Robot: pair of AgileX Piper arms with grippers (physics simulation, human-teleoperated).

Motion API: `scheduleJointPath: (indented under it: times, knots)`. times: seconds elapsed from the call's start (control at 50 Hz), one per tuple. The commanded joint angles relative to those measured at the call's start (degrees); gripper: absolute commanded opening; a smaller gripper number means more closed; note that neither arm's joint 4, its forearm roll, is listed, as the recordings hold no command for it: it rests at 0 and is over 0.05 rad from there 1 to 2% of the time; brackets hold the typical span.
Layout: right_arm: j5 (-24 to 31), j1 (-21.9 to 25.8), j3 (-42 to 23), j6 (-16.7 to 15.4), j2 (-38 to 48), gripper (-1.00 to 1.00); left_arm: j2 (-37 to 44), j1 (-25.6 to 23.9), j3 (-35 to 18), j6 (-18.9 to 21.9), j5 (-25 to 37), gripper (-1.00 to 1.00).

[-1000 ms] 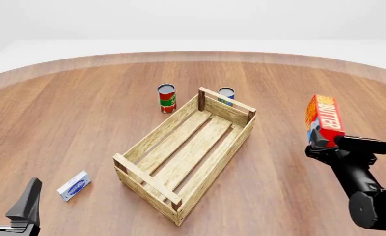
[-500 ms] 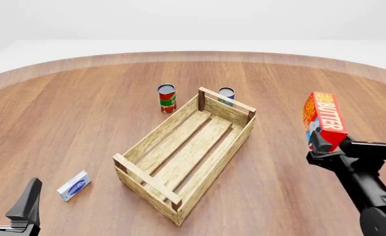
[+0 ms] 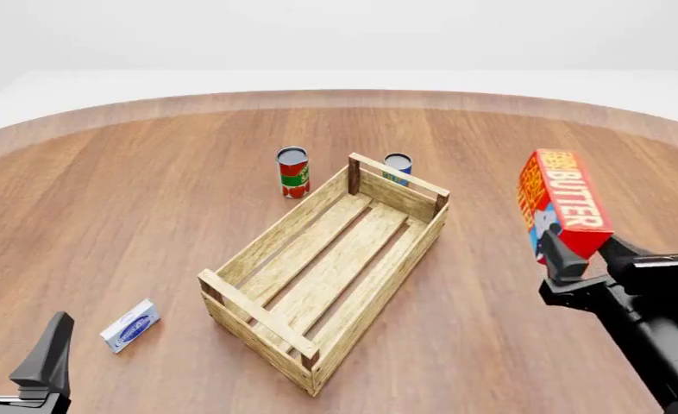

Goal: Pick up the butter and put it in the tray.

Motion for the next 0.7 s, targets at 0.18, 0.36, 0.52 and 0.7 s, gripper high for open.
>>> scheduleJointPath:
  times: [0.18,0.36,0.52,0.7]
  knots:
    - [11.91,6.84,-3.51,-1.47,-11.92,-1.0,0.0,0.0,0.0,0.0,0.0,1.0]
    - [15.11,9.91,-5.74,-2.83,-13.26,-1.0,0.0,0.0,0.0,0.0,0.0,1.0]
    - [16.21,11.96,-7.05,-3.33,-13.29,-1.0,0.0,0.0,0.0,0.0,0.0,1.0]
    - [17.04,14.08,-9.01,-3.85,-12.63,-1.0,0.0,0.0,0.0,0.0,0.0,1.0]
